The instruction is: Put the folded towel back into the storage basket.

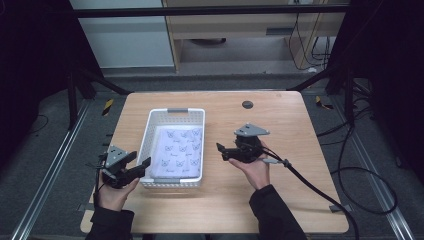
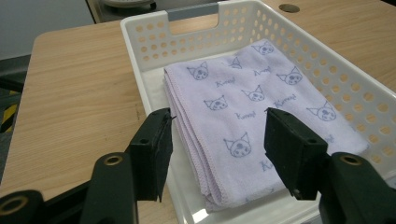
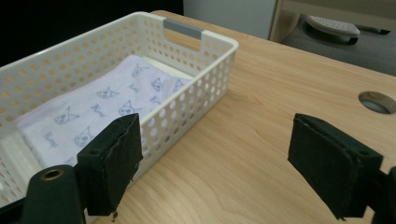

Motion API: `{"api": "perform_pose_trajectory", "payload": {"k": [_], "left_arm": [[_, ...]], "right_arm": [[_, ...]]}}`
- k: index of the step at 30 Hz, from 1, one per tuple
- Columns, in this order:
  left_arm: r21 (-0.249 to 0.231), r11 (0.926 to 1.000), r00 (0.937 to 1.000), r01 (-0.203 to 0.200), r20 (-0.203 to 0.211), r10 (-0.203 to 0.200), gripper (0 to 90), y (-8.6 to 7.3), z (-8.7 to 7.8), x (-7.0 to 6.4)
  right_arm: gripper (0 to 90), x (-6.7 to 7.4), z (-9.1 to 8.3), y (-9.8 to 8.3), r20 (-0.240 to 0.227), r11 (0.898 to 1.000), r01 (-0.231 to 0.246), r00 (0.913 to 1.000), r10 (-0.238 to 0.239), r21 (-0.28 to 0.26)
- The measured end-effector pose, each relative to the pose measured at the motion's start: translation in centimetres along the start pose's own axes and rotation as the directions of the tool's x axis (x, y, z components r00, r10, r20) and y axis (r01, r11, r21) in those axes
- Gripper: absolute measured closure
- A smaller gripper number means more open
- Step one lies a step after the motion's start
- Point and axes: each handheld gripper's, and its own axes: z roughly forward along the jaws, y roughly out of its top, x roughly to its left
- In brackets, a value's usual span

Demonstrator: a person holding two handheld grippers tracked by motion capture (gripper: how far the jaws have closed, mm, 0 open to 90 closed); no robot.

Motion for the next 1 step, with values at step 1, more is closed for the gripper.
{"api": "perform_pose_trajectory", "payload": {"k": [1], "left_arm": [[0.001, 1.0000, 1.0000, 0.000, 0.001, 0.000, 40.2, -0.04, 0.00, -0.06]], "right_arm": [[17.1, -0.23, -0.29, -0.28, 0.001, 1.000, -0.006, 1.0000, 0.006, -0.001]]}}
